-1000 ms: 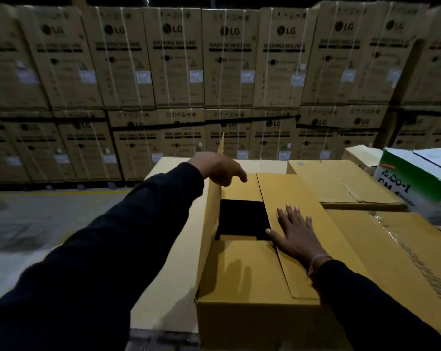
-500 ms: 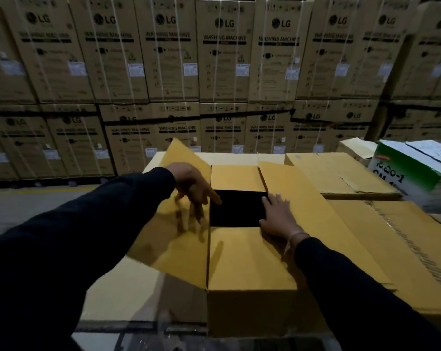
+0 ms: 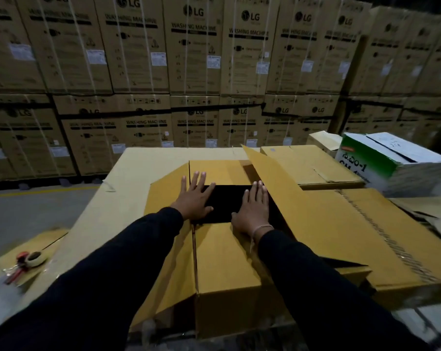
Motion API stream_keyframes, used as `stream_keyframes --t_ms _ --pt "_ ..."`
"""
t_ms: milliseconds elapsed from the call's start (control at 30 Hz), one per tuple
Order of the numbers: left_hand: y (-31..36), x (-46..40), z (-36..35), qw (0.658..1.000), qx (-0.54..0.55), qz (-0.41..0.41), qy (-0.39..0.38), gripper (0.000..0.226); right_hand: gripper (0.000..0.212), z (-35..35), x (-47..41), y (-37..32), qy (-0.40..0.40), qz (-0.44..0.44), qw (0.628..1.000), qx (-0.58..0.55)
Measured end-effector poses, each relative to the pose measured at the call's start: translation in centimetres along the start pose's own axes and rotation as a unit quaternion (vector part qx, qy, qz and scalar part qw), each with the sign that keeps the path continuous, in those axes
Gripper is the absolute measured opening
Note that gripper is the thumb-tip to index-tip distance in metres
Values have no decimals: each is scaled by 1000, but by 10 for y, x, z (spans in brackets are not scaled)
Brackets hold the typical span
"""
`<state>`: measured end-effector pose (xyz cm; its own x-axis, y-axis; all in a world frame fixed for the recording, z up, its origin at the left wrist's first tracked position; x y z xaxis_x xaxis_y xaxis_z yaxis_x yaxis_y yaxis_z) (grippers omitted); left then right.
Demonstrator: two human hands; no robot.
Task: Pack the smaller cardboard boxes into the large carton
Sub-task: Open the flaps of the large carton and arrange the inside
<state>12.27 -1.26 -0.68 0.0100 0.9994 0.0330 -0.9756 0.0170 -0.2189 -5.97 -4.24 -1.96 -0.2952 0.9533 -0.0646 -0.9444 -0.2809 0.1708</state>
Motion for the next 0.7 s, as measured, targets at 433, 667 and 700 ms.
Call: stream_keyframes --t_ms 433,667,700 --pt "23 -64 -6 998 30 -20 57 83 89 53 -39 179 96 -111 982 121" --pt "51 -101 -16 998 17 -32 57 74 72 -6 -65 236 22 -65 994 91" --pt "55 -108 -15 997 15 -32 62 73 71 -17 -70 239 7 -55 995 83"
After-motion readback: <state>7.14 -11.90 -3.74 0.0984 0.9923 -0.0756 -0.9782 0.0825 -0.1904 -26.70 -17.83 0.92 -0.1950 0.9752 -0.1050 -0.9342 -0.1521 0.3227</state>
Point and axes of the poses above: each hand's wrist, its own x-axis away from the middle knuckle, its own z-axis out of the back of the hand, y = z × x, the point moved 3 cm from there along -x, towards the middle knuckle, and after that the axes turned 1 degree about -x, right-handed, at the moved point
